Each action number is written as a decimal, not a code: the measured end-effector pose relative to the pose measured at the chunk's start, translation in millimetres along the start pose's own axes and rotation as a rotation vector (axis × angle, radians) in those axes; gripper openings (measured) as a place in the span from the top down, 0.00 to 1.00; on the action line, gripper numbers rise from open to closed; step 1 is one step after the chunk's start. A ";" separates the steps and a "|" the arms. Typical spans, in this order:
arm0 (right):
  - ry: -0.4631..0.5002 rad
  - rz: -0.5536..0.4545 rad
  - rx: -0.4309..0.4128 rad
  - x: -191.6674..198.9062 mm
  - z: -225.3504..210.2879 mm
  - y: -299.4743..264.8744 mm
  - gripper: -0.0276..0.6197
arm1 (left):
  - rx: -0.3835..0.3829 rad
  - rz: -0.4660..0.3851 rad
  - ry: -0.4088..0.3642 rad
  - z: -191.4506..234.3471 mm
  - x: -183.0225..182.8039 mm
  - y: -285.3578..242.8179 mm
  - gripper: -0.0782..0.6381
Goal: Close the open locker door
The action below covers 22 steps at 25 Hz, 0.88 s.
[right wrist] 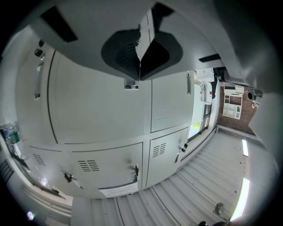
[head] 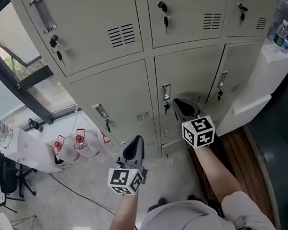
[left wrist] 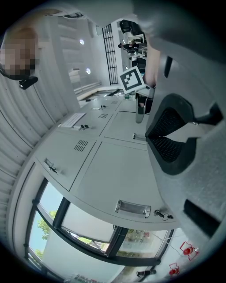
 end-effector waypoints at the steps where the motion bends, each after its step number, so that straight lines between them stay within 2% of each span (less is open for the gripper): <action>1: -0.014 -0.009 0.007 4.0 -1.7 11.8 0.94 | 0.005 -0.001 0.000 -2.5 -0.3 -1.2 0.88; 11: -0.070 -0.028 0.132 52.0 -10.0 105.1 0.94 | 0.079 0.005 0.001 -33.9 -0.9 -21.6 0.88; 22: -0.092 -0.024 0.158 66.9 -9.0 134.8 0.94 | 0.113 0.003 -0.023 -59.2 -3.6 -21.2 0.88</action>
Point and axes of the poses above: the fingertips, and each gripper's own axes: y backward along the fingers, z to its left, x out of its underside, the point moved 1 cm from there along y, backward along the fingers, and after that the axes turned 15 degrees about z, right-handed, at the moved point
